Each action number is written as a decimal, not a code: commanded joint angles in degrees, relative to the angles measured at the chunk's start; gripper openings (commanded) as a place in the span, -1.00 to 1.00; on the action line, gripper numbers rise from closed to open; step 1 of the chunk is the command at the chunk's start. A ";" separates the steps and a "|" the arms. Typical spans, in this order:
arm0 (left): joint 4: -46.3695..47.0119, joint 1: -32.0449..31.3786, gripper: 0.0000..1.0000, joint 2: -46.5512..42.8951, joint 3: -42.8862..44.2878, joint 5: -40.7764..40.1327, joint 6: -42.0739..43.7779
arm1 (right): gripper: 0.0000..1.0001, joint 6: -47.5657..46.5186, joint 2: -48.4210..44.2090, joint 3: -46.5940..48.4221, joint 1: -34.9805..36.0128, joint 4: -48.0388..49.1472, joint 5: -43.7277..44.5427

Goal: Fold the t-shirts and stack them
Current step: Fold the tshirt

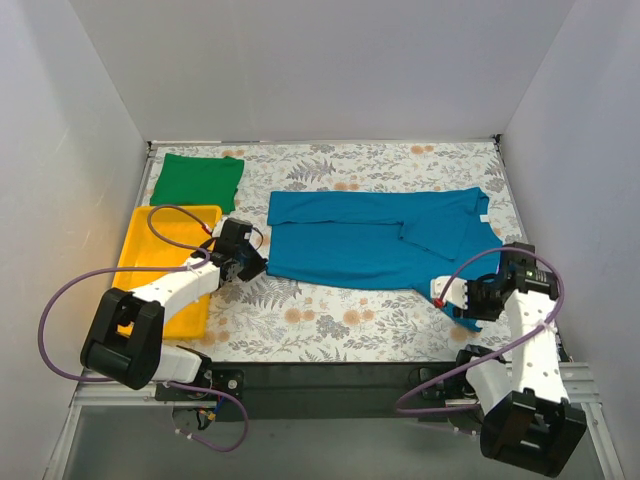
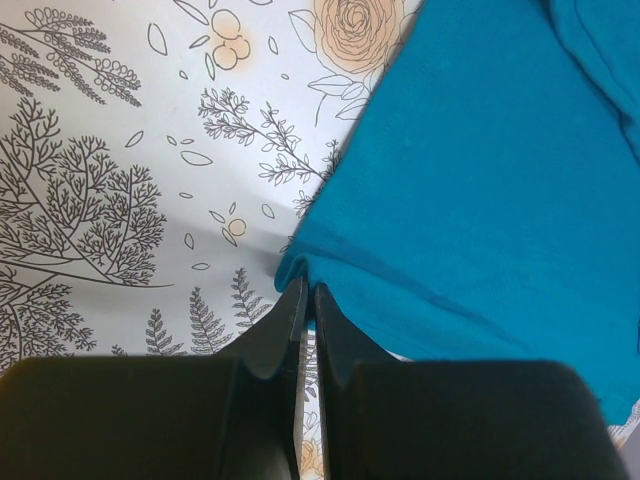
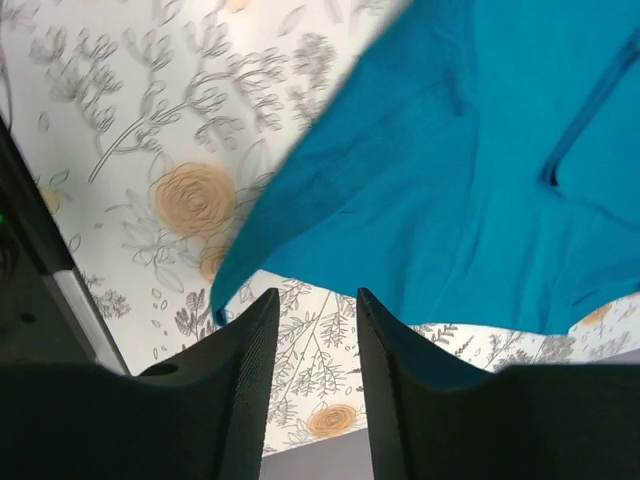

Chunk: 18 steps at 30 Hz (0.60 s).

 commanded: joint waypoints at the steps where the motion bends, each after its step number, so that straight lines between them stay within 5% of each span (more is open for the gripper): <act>1: 0.54 0.25 -1.00 -2.41 -0.36 -0.06 0.90 | -0.09 10.51 3.88 6.71 -0.24 3.20 -6.76; 8: 1.60 0.25 -1.00 -2.67 -1.33 0.64 1.16 | 0.04 31.59 19.34 10.67 0.11 7.06 -16.09; 18: 2.74 0.25 -1.00 -2.41 -1.85 1.08 1.43 | -0.02 49.55 29.72 7.77 3.45 21.12 -8.28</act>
